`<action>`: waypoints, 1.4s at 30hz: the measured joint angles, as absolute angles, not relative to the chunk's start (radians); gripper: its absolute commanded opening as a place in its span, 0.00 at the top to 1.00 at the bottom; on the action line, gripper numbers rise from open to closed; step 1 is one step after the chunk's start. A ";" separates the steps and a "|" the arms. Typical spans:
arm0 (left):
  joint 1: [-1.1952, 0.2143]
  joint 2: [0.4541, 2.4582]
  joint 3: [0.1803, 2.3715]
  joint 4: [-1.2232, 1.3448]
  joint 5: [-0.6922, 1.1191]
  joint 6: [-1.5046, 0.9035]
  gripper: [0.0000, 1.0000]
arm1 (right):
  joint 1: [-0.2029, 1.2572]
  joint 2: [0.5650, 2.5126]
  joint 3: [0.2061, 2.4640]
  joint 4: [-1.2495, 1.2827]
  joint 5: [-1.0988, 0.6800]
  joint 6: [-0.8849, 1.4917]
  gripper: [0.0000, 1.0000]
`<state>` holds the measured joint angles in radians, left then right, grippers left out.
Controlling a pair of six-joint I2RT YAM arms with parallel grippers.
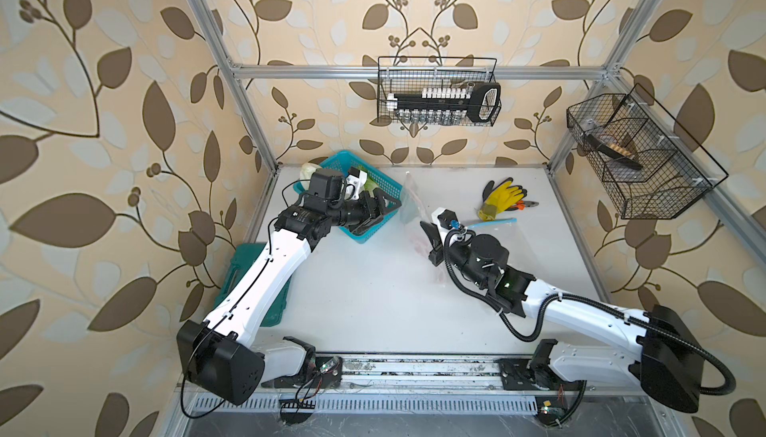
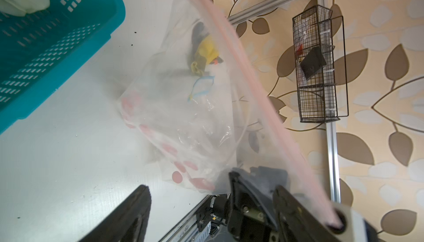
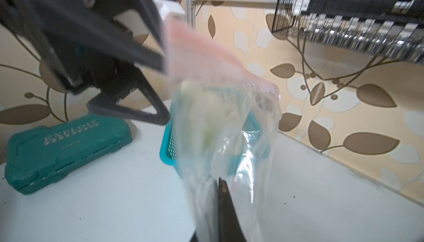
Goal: Put the chinese cabbages into a zipper bag and zip it
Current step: Pick up the Chinese cabbage from the basket.
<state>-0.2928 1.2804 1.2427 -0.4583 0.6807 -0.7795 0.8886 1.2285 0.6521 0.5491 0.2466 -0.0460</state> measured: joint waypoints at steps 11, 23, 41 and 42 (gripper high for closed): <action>-0.208 1.330 1.145 -0.425 0.807 -0.843 0.23 | 1.007 1.352 0.529 0.780 0.389 -0.026 1.00; -0.054 1.261 0.987 -0.396 0.835 -0.899 0.31 | 1.013 1.338 0.521 0.808 0.416 0.005 1.00; -0.214 1.364 0.897 -0.133 0.846 -1.050 0.44 | 1.019 1.338 0.521 0.805 0.416 0.034 1.00; -0.230 1.379 0.897 -0.115 0.843 -1.061 0.49 | 1.019 1.338 0.521 0.805 0.416 0.034 1.00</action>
